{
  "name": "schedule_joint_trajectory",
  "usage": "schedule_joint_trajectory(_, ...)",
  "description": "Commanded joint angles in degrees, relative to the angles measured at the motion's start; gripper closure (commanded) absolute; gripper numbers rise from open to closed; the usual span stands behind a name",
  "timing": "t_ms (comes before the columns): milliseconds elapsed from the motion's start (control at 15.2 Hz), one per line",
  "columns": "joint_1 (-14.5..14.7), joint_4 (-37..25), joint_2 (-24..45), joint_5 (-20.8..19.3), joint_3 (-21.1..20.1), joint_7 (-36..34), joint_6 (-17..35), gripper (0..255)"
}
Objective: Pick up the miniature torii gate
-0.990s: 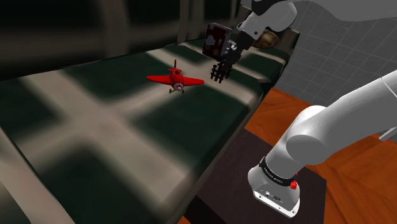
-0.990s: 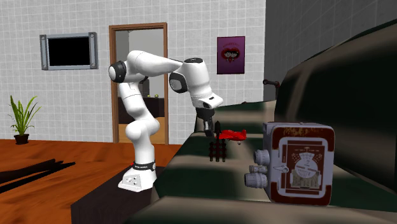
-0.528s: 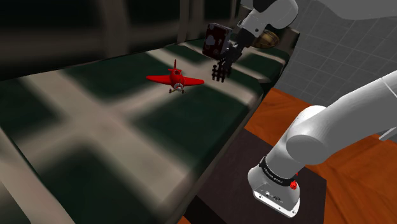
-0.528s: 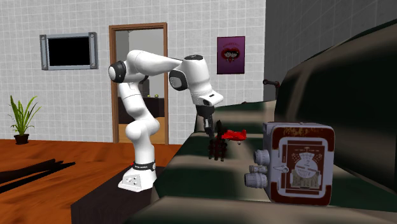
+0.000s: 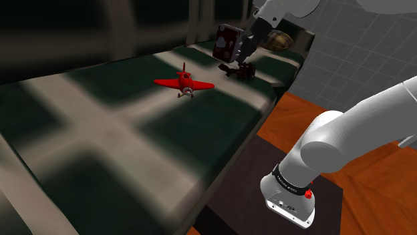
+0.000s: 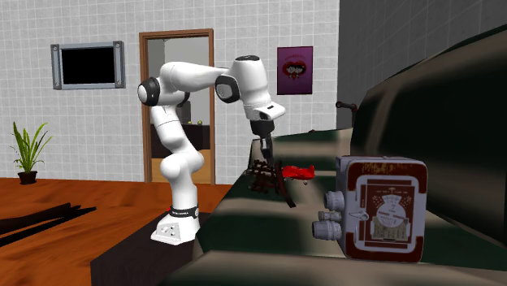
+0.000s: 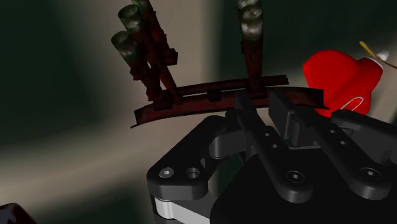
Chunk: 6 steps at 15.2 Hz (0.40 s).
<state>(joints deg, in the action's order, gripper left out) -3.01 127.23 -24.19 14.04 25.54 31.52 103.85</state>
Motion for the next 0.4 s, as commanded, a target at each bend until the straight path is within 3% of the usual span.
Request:
schedule_joint_trajectory(0, 0.04, -1.41, -0.05, -0.07, -0.1, -0.51, -1.38, 255)
schedule_joint_trajectory(330, 0.14, -3.73, -0.1, -0.14, -0.26, -1.32, -3.6, 255)
